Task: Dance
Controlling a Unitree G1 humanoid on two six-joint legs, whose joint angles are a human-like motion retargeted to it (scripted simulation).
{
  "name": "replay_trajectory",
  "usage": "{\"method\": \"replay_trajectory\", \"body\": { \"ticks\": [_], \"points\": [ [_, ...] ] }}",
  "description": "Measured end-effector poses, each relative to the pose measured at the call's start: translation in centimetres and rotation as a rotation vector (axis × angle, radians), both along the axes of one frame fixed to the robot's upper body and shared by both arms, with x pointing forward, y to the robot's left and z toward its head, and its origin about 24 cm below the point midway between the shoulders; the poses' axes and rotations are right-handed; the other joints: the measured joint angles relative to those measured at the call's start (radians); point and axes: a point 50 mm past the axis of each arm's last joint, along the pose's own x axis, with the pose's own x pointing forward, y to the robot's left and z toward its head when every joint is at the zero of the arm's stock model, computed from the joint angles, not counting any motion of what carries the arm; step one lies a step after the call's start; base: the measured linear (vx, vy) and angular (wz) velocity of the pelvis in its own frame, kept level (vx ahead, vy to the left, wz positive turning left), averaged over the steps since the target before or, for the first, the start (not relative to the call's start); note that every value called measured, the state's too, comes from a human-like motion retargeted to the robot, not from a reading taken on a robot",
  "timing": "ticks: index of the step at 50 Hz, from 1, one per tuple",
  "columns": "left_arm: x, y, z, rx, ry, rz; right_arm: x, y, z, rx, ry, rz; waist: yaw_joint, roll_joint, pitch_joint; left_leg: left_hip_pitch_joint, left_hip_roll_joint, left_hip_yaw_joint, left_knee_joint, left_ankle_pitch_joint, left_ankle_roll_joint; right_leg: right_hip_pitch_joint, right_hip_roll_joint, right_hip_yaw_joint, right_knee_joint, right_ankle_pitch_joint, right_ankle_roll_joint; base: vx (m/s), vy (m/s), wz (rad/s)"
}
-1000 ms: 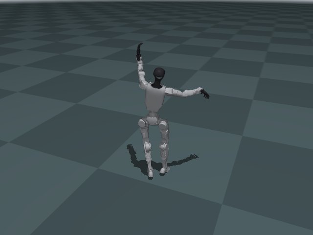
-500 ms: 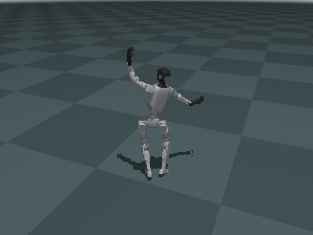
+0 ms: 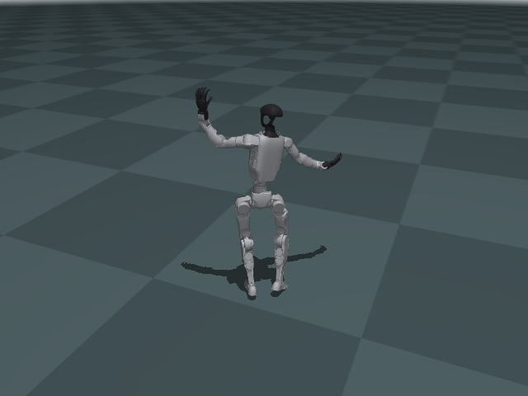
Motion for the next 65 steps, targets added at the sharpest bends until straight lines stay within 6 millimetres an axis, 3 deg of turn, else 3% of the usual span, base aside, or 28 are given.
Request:
{"method": "replay_trajectory", "body": {
  "ticks": [4,8,13,17,22,25,27,33,37,40,42,43,45,48,52,55,57,60,63,65],
  "points": [
    [-1.9,2.9,-6.1,-0.13,0.073,0.229,-1.5,0.7,0.6,0.096,0.297,-0.286,-0.1,-0.005,0.021,0.018,0.03,-0.049,-0.109,0.075,-0.014,0.034,0.053,0.012,-0.108,-0.004,0.032,-0.22,-0.41,1.34],
    [-3.0,5.4,-13.4,-0.31,0.225,0.401,-3.1,2.3,0.1,0.23,0.6,-0.718,-0.172,-0.037,0.064,0.033,0.025,-0.093,-0.157,0.114,-0.03,0.057,0.063,0.048,-0.144,-0.02,0.057,-0.1,-0.35,1.04],
    [-4.0,6.9,-23.4,-0.615,0.44,0.448,-2.6,5.3,-2.7,0.339,0.69,-1.177,-0.199,-0.093,0.109,0.043,0.002,-0.142,-0.195,0.128,-0.048,-0.014,0.052,0.182,-0.052,-0.026,0.056,-0.15,-0.26,0.37],
    [-6.3,6.5,-31.9,-0.905,0.62,0.489,-0.9,6.3,-6.3,0.482,0.742,-1.096,-0.231,-0.095,0.089,-0.007,0.03,-0.16,-0.195,0.127,-0.064,-0.115,0.137,0.456,-0.005,-0.081,0.049,-0.2,-0.15,0.3],
    [-12.3,4.5,-40.8,-1.198,0.913,0.624,0.5,8.3,-10.7,0.633,0.823,-0.903,-0.346,-0.099,0.057,-0.066,0.071,-0.213,-0.165,0.12,-0.092,-0.099,0.254,0.73,-0.076,-0.206,0.128,-0.08,-0.18,0.67],
    [-14.3,2.4,-44.5,-1.359,1.031,0.641,1.5,10.5,-13.9,0.759,0.824,-0.769,-0.408,-0.119,0.078,-0.099,0.082,-0.256,-0.143,0.117,-0.108,-0.073,0.274,0.731,-0.131,-0.277,0.135,-0.32,-0.28,0.92],
    [-14.6,0.9,-46.3,-1.459,1.079,0.617,2.3,12.6,-16.3,0.861,0.798,-0.683,-0.403,-0.145,0.099,-0.126,0.088,-0.263,-0.128,0.119,-0.114,-0.06,0.258,0.655,-0.179,-0.302,0.09,-0.46,-0.32,0.47],
    [-12.0,-3.1,-49.1,-1.618,1.166,0.458,5.2,20.8,-22.6,1.205,0.644,-0.453,-0.366,-0.201,0.157,-0.287,0.095,-0.248,0.021,0.164,-0.08,-0.085,0.264,0.551,-0.255,-0.279,0.052,-0.52,-0.36,0.76],
    [-9.4,-6.0,-50.3,-1.706,1.192,0.285,8.3,25.7,-25.0,1.392,0.484,-0.293,-0.375,-0.204,0.182,-0.403,0.079,-0.091,0.158,0.131,-0.004,-0.11,0.264,0.464,-0.294,-0.251,0.033,-0.48,-0.22,1.1],
    [-7.9,-8.7,-51.3,-1.756,1.23,0.144,11.1,28.5,-26.0,1.479,0.389,-0.134,-0.347,-0.182,0.202,-0.395,-0.049,-0.187,0.137,0.199,-0.137,-0.122,0.296,0.44,-0.306,-0.233,0.021,-0.36,-0.13,0.27],
    [-6.9,-10.6,-51.8,-1.774,1.274,0.054,12.9,30.2,-26.3,1.516,0.354,-0.008,-0.338,-0.181,0.215,-0.378,-0.113,-0.191,0.1,0.211,-0.115,-0.132,0.299,0.44,-0.302,-0.226,0.021,-0.27,-0.1,0.26],
    [-6.7,-11.6,-52.1,-1.769,1.306,0.014,13.8,31.0,-26.4,1.532,0.346,0.053,-0.339,-0.181,0.22,-0.371,-0.12,-0.161,0.081,0.221,-0.055,-0.135,0.296,0.438,-0.301,-0.224,0.023,-0.24,-0.11,0.46],
    [-6.1,-13.5,-52.5,-1.758,1.374,-0.062,15.7,32.7,-26.5,1.563,0.328,0.174,-0.347,-0.176,0.227,-0.343,-0.122,-0.113,0.025,0.186,0.005,-0.145,0.299,0.428,-0.291,-0.211,0.026,-0.23,-0.12,0.54],
    [-5.6,-15.8,-53.0,-1.721,1.49,-0.156,18.5,34.9,-26.1,1.571,0.327,0.378,-0.377,-0.157,0.242,-0.3,-0.073,-0.138,-0.052,0.175,-0.06,-0.151,0.323,0.409,-0.257,-0.222,0.026,-0.15,-0.11,0.38],
    [-3.3,-19.4,-52.8,-1.675,1.592,-0.352,22.2,37.0,-25.1,1.533,0.323,0.685,-0.425,-0.139,0.264,-0.29,-0.039,-0.126,-0.085,0.179,-0.054,-0.207,0.331,0.41,-0.136,-0.162,0.035,-0.19,-0.05,0.53],
    [-1.7,-21.8,-52.2,-1.63,1.634,-0.486,24.8,38.0,-24.1,1.487,0.317,0.895,-0.405,-0.128,0.266,-0.31,-0.055,-0.213,-0.071,0.18,-0.067,-0.298,0.439,0.649,-0.017,-0.077,0.039,-0.15,0.0,-0.09],
    [-0.7,-22.8,-51.7,-1.601,1.652,-0.547,26.3,38.5,-23.3,1.437,0.32,1.026,-0.4,-0.129,0.256,-0.333,-0.028,-0.188,-0.053,0.172,-0.069,-0.325,0.485,0.768,0.039,-0.118,0.071,-0.09,-0.03,-0.18],
    [1.2,-24.1,-50.8,-1.535,1.661,-0.661,28.3,40.2,-22.2,1.401,0.298,1.188,-0.418,-0.106,0.248,-0.341,0.013,-0.215,-0.047,0.176,-0.082,-0.333,0.41,0.652,0.066,-0.239,-0.083,-0.09,-0.12,0.33],
    [3.3,-25.8,-49.4,-1.458,1.678,-0.788,30.1,41.0,-21.0,1.366,0.208,1.27,-0.42,-0.132,0.251,-0.34,-0.008,-0.227,-0.062,0.193,-0.087,-0.271,0.368,0.671,-0.047,-0.207,0.018,-0.16,-0.14,0.68],
    [5.1,-26.8,-48.0,-1.403,1.671,-0.864,31.5,41.1,-20.1,1.346,0.133,1.295,-0.407,-0.145,0.259,-0.346,-0.013,-0.243,-0.063,0.211,-0.09,-0.256,0.369,0.667,-0.104,-0.206,0.01,-0.21,-0.14,0.41]
  ]
}}
